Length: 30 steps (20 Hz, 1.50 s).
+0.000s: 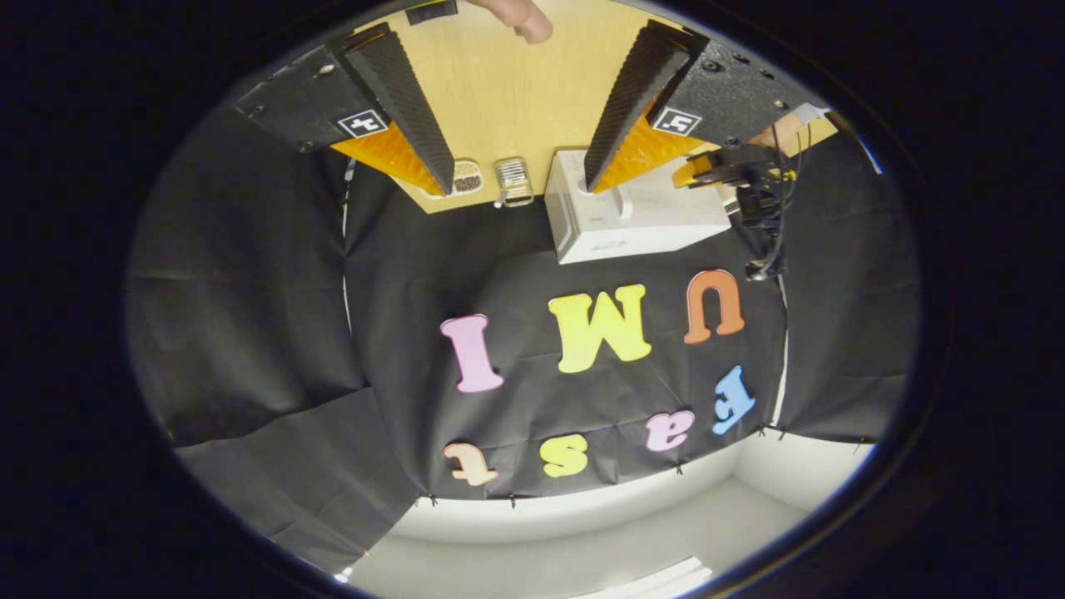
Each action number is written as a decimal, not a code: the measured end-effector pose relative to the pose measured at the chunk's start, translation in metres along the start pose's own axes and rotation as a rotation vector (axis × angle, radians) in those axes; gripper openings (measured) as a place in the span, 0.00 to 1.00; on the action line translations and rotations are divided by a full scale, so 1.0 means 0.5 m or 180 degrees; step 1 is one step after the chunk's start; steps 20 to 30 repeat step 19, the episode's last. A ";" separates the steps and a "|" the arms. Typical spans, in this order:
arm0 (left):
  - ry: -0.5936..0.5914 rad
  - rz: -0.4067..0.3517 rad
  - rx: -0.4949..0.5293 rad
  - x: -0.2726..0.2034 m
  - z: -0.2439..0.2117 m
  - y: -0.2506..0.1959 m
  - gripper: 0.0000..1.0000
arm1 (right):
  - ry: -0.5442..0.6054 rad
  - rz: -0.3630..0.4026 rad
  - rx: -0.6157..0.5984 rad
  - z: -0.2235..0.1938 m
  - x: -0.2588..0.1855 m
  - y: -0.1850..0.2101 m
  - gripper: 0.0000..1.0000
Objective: Open the microwave oven with the left hand, put the food in, and close the microwave oven.
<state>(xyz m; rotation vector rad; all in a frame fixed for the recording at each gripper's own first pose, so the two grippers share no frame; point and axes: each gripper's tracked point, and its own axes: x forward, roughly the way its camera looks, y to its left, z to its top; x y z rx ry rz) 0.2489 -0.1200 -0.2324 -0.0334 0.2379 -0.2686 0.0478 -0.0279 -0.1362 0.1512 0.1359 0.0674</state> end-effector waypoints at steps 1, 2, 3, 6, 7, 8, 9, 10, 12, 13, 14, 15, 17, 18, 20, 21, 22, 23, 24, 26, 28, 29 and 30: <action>-0.0027 0.0048 0.0037 -0.029 0.012 0.003 0.66 | -0.0019 -0.0012 -0.0014 0.005 0.000 0.006 0.91; -0.0020 0.0183 0.0113 -0.064 0.024 0.016 0.97 | -0.0040 -0.0031 -0.0043 0.009 0.001 0.010 0.90; 0.0003 0.0310 0.0162 -0.098 0.029 0.031 0.96 | -0.0051 -0.0038 -0.0079 0.011 0.003 0.017 1.00; -0.0020 0.0378 0.0110 -0.190 0.059 0.021 0.95 | -0.0032 -0.0027 -0.0122 0.015 -0.001 0.040 1.00; 0.0003 0.0362 0.0045 -0.220 0.068 0.013 0.95 | -0.0034 -0.0034 -0.0113 0.018 -0.005 0.045 1.00; 0.0032 0.0358 0.0011 -0.248 0.073 0.007 0.95 | -0.0035 -0.0050 -0.0105 0.023 -0.009 0.049 0.90; 0.0063 0.0389 0.0002 -0.275 0.078 0.006 0.95 | -0.0034 -0.0069 -0.0097 0.028 -0.016 0.052 0.91; 0.0067 0.0481 -0.0033 -0.301 0.089 0.011 0.95 | -0.0015 -0.0099 -0.0083 0.033 -0.024 0.054 1.00; 0.0062 0.0695 0.0004 -0.348 0.105 0.019 0.95 | -0.0036 -0.0094 -0.0006 0.055 -0.048 0.065 1.00; 0.0010 0.0764 0.0067 -0.369 0.120 0.016 0.96 | -0.0066 -0.0090 0.0029 0.069 -0.059 0.070 1.00; -0.0043 0.0809 0.0125 -0.391 0.135 0.013 0.96 | -0.0085 -0.0093 0.0041 0.082 -0.068 0.072 0.91; -0.0092 0.0844 0.0149 -0.410 0.147 0.012 0.96 | -0.0109 -0.0087 0.0037 0.091 -0.077 0.073 0.91; -0.0223 0.0878 0.0114 -0.447 0.177 0.008 0.96 | -0.0151 -0.0096 0.0004 0.111 -0.097 0.073 1.00; -0.0297 0.0889 0.0065 -0.465 0.194 0.010 0.96 | -0.0141 -0.0105 -0.0050 0.114 -0.108 0.071 0.90; -0.0379 0.0917 0.0011 -0.488 0.211 0.015 0.96 | -0.0162 -0.0102 -0.0102 0.123 -0.121 0.073 0.90; -0.0379 0.0917 0.0011 -0.488 0.211 0.015 0.96 | -0.0162 -0.0102 -0.0102 0.123 -0.121 0.073 0.90; -0.0379 0.0917 0.0011 -0.488 0.211 0.015 0.96 | -0.0162 -0.0102 -0.0102 0.123 -0.121 0.073 0.90; -0.0379 0.0917 0.0011 -0.488 0.211 0.015 0.96 | -0.0162 -0.0102 -0.0102 0.123 -0.121 0.073 0.90; -0.0379 0.0917 0.0011 -0.488 0.211 0.015 0.96 | -0.0162 -0.0102 -0.0102 0.123 -0.121 0.073 0.90; -0.0379 0.0917 0.0011 -0.488 0.211 0.015 0.96 | -0.0162 -0.0102 -0.0102 0.123 -0.121 0.073 0.90; -0.0379 0.0917 0.0011 -0.488 0.211 0.015 0.96 | -0.0162 -0.0102 -0.0102 0.123 -0.121 0.073 0.90; -0.0379 0.0917 0.0011 -0.488 0.211 0.015 0.96 | -0.0162 -0.0102 -0.0102 0.123 -0.121 0.073 0.90; -0.0379 0.0917 0.0011 -0.488 0.211 0.015 0.96 | -0.0162 -0.0102 -0.0102 0.123 -0.121 0.073 0.90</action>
